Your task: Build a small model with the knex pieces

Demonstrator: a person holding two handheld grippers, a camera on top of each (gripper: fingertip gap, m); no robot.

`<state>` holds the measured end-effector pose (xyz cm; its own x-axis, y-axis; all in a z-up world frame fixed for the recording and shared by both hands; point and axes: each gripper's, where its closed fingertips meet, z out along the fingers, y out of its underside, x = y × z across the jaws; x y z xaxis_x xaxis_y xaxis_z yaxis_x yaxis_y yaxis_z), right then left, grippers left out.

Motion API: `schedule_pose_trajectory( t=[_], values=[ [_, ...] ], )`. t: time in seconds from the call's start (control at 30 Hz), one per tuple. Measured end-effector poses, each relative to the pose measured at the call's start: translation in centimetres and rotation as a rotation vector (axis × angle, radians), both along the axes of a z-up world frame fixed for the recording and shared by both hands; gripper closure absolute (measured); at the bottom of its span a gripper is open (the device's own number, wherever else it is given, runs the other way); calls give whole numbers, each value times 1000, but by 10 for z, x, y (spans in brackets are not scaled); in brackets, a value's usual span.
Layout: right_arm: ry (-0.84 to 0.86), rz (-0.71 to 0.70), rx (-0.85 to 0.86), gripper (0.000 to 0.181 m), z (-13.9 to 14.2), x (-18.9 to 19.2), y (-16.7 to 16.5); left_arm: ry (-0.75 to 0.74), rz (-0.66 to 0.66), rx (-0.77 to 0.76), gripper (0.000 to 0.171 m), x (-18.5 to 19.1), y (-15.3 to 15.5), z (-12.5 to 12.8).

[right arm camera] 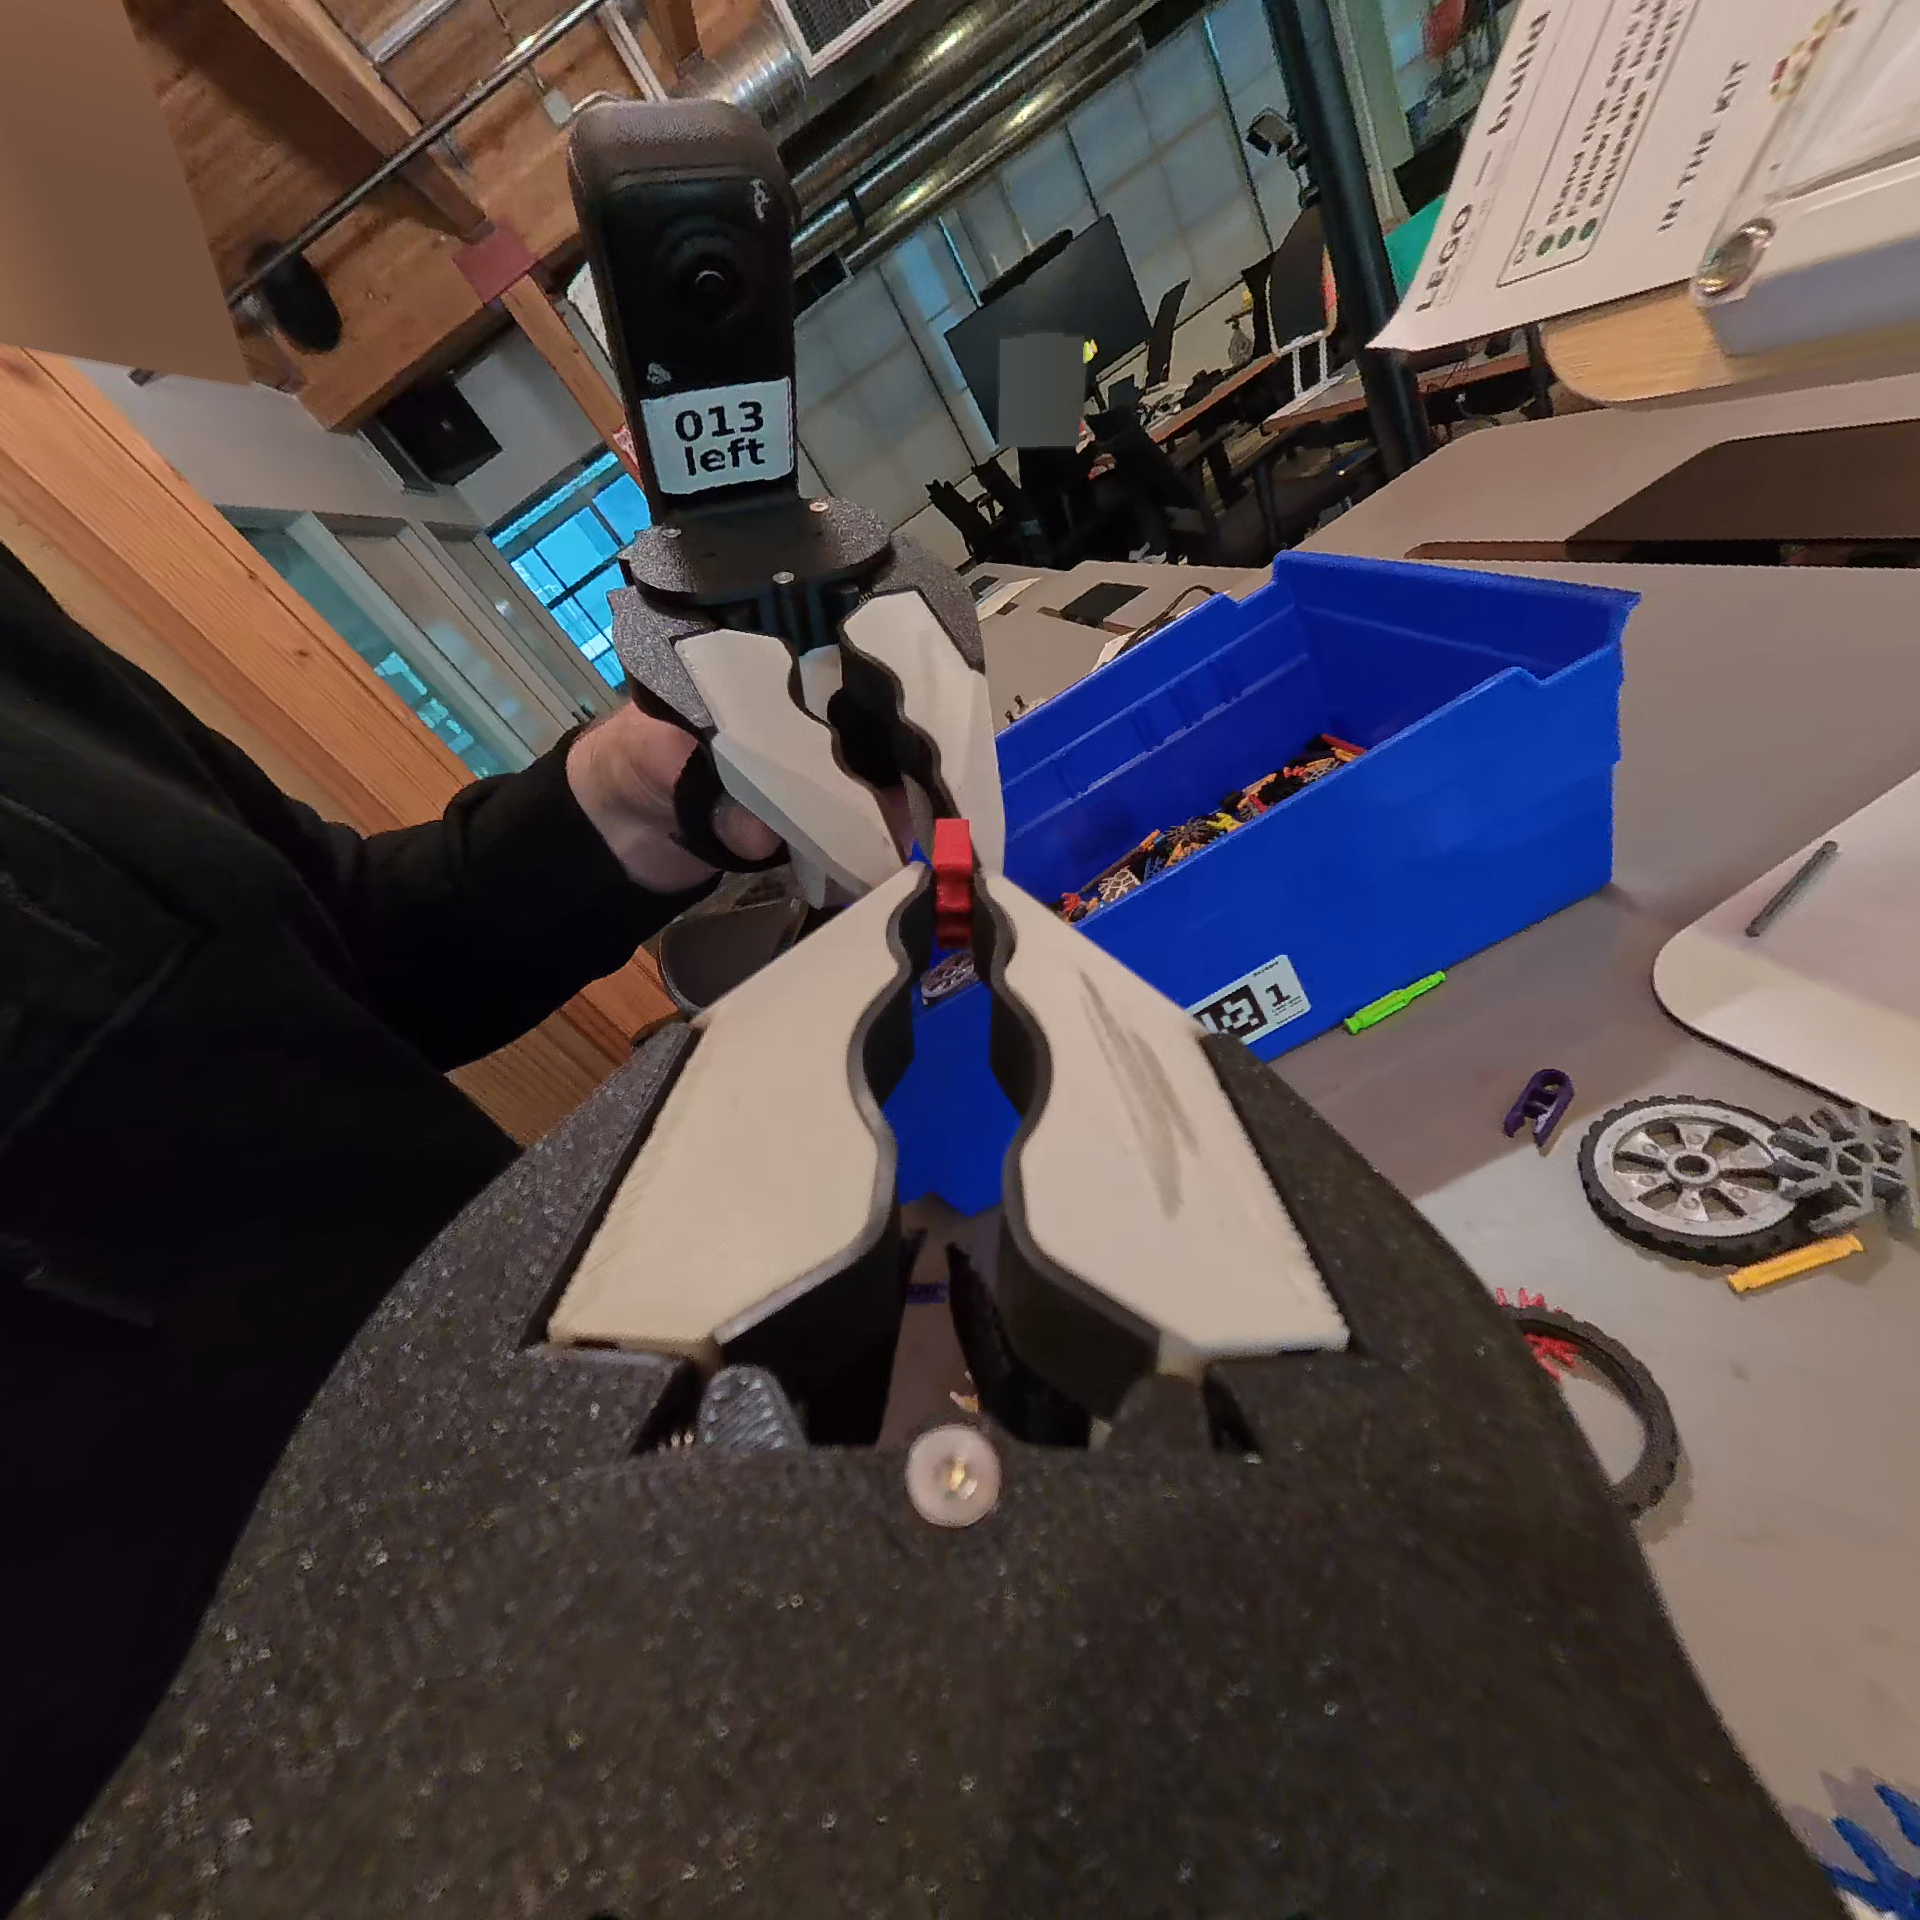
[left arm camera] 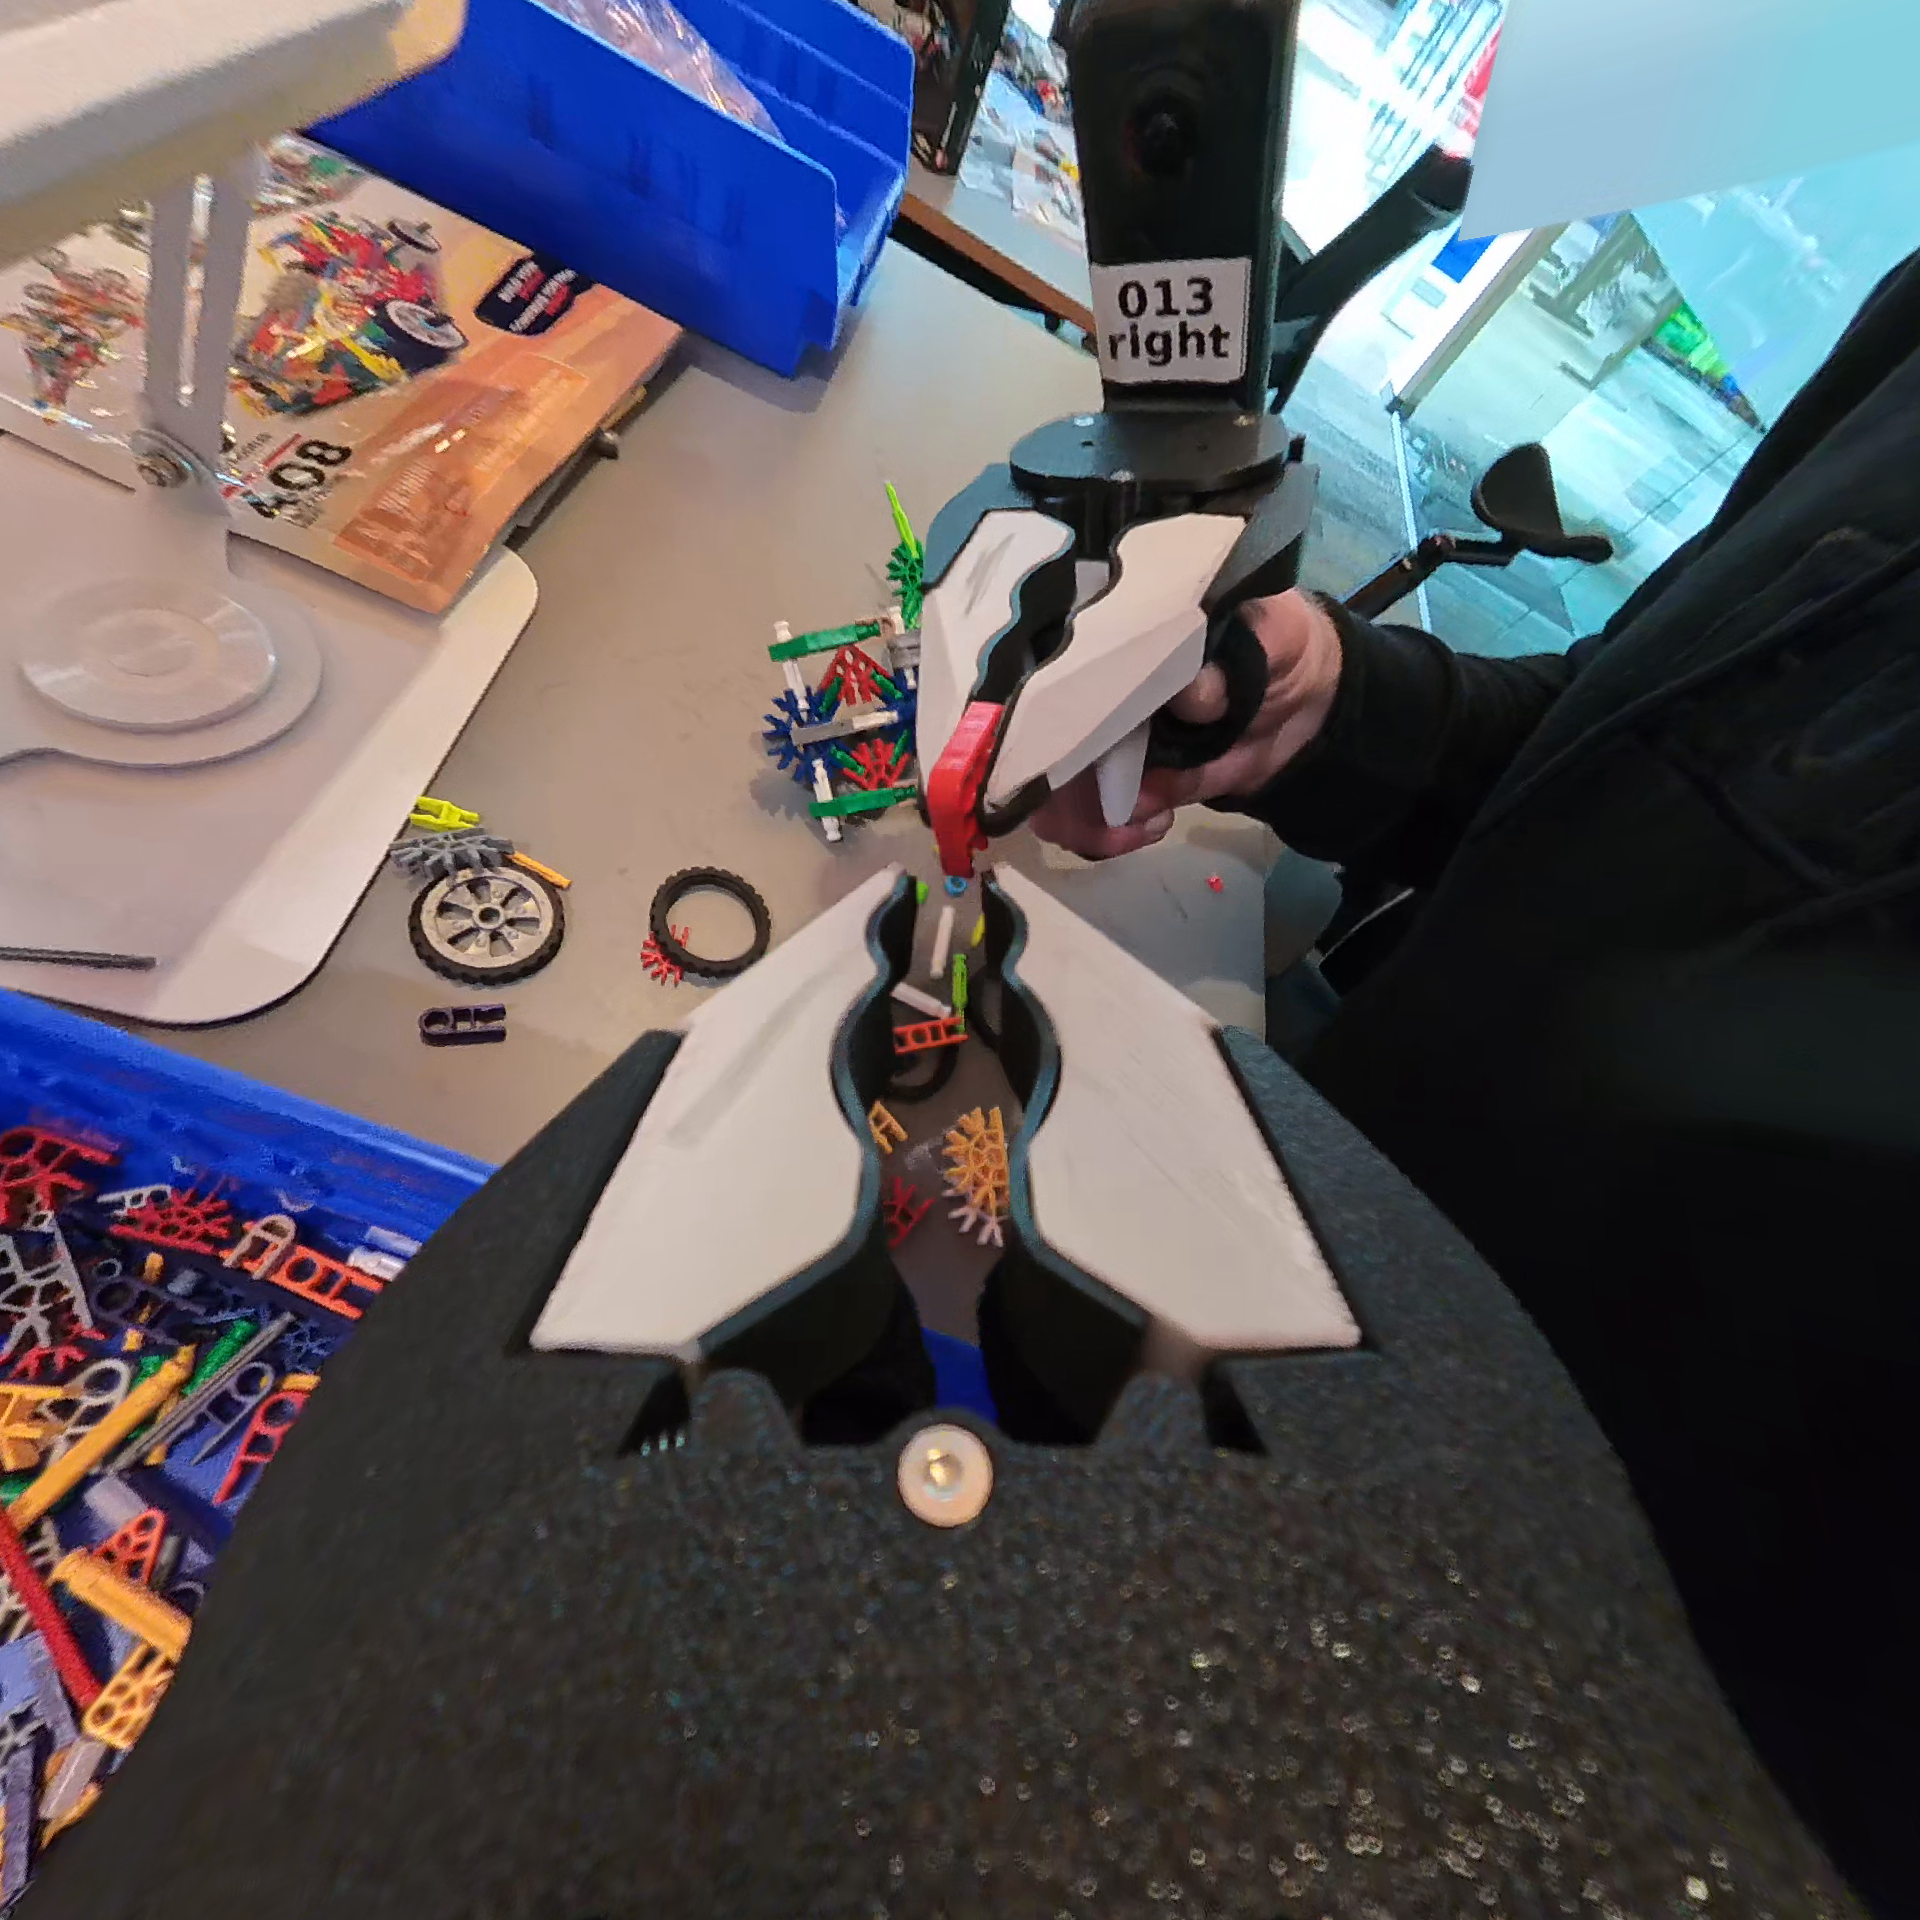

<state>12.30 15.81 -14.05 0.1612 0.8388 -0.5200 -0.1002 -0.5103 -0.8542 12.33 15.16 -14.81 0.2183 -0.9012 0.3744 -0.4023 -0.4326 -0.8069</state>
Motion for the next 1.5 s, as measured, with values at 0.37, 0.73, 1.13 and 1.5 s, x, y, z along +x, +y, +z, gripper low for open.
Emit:
schedule_pose_trajectory(
  t=[0.37, 0.73, 1.13, 1.5],
  values=[
    [-6, -29, -49, 176, -10, 11, 8, 63, 189, 59, 154, -50, 40, -3],
    [-49, -49, -67, 176, -23, 16, 6, 369, 333, 52, 154, -106, 67, -92],
    [-76, -52, -80, 176, -31, 12, 4, 621, 358, 133, 147, -122, 82, -147],
    [-78, -57, -92, 176, -35, 13, 6, 615, 354, 105, 147, -125, 88, -157]
  ],
)
